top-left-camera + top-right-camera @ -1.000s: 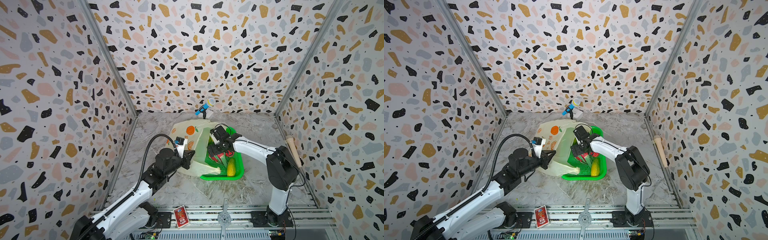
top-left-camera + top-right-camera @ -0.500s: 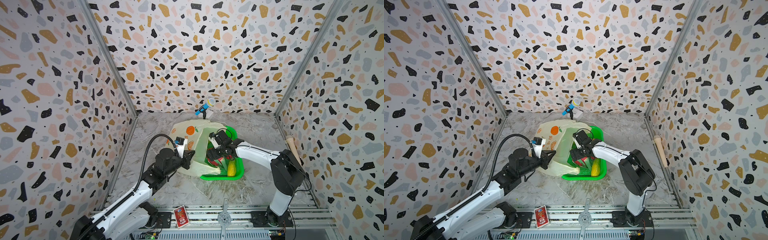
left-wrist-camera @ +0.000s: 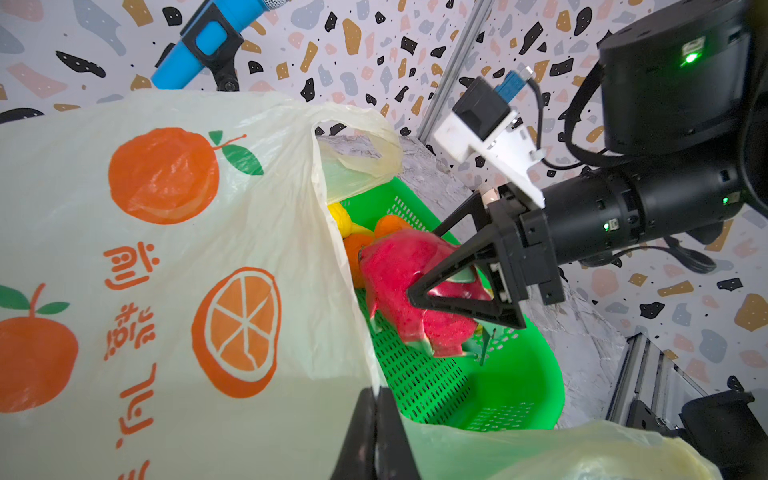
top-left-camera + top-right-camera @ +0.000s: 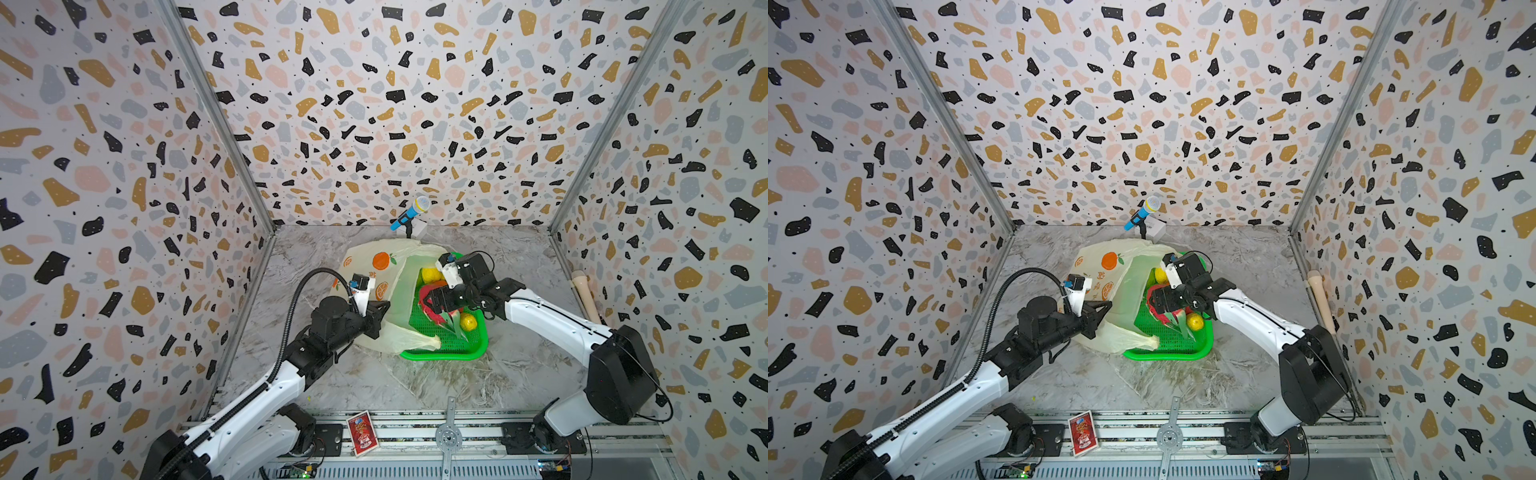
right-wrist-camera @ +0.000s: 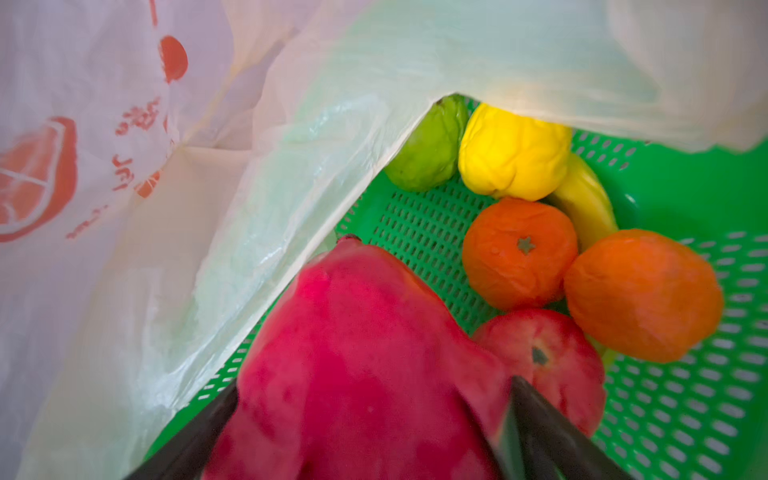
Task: Place the fruits into the plastic bag
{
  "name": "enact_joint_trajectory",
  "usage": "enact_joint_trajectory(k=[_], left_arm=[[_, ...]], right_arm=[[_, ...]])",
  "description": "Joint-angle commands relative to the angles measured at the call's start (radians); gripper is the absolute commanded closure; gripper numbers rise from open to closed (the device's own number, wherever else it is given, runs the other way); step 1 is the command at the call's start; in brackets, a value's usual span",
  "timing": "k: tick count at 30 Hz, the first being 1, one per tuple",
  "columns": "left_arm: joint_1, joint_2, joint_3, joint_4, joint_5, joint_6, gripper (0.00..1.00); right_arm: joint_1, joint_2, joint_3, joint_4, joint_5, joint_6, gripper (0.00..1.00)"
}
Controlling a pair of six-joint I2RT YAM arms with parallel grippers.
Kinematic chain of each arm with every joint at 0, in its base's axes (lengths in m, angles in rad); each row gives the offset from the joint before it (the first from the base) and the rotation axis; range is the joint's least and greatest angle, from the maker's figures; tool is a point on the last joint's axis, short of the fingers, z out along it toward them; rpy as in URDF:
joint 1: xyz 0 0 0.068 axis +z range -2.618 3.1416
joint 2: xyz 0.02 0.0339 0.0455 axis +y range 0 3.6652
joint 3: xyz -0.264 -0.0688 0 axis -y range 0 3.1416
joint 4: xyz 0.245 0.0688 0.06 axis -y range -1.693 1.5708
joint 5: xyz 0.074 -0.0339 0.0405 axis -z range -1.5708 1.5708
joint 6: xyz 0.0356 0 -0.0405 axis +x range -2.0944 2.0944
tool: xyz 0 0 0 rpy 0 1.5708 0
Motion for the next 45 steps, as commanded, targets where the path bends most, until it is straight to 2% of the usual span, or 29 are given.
enact_joint_trajectory(k=[1,13,24,32,45], left_arm=[[0.005,0.003,0.040,0.018,0.009,0.024,1.00],[0.005,-0.006,0.050,0.007,0.009,0.032,1.00],[0.005,-0.038,0.027,0.006,0.007,0.030,1.00],[0.004,-0.049,0.024,0.006,0.018,0.042,1.00],[0.003,-0.105,-0.037,0.069,0.038,0.046,1.00]], right_arm=[[-0.020,-0.059,0.012,0.038,-0.072,0.010,1.00],[-0.026,-0.052,0.088,0.070,-0.222,0.054,1.00],[-0.040,-0.066,0.131,0.066,-0.267,0.083,1.00],[-0.039,-0.006,0.170,0.110,-0.342,0.142,1.00],[-0.009,0.117,0.300,0.144,-0.391,0.199,1.00]])
